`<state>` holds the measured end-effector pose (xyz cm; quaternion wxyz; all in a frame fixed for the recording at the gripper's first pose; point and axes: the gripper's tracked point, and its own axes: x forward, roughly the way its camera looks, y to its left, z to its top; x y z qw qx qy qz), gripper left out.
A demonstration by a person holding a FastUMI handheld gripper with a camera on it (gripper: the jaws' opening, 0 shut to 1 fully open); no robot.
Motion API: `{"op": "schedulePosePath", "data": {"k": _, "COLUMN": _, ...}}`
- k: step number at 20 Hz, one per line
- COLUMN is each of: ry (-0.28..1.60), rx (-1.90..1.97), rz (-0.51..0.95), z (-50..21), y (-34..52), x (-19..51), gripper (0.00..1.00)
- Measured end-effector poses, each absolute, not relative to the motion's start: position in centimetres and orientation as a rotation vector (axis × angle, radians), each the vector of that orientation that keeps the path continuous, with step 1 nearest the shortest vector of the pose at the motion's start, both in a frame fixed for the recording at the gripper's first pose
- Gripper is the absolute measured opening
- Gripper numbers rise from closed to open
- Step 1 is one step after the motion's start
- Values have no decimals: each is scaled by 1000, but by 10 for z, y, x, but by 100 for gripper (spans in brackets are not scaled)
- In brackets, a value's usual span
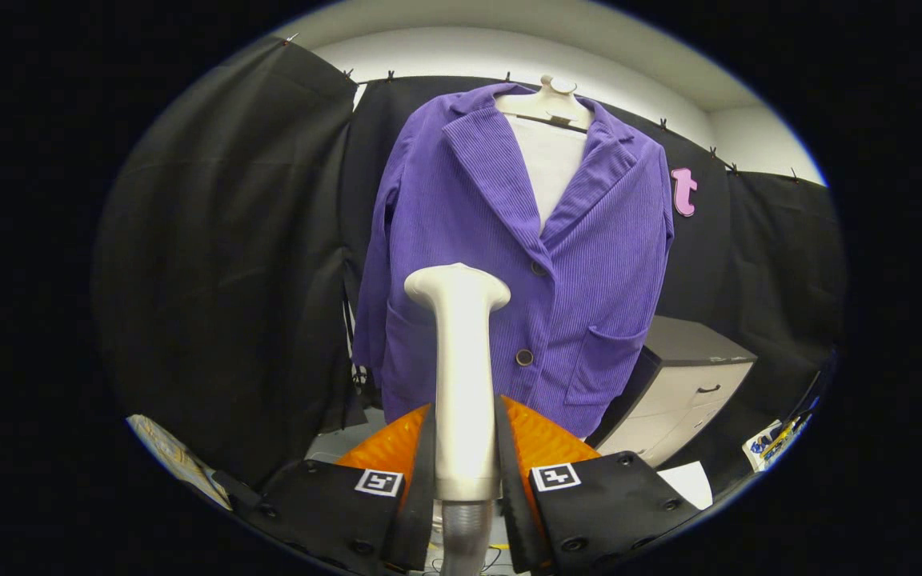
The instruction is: Iron the clothes twice with a garment steamer, once on the left side and once on the right side.
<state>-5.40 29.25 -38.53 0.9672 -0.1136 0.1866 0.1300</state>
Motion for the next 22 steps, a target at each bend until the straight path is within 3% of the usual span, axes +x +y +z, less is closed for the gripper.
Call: {"op": "schedulePosePath", "data": {"k": 22, "ry": 601, "rx": -221, "rz": 231, "z": -490, "y": 247, "x": -90, "gripper": 45}}
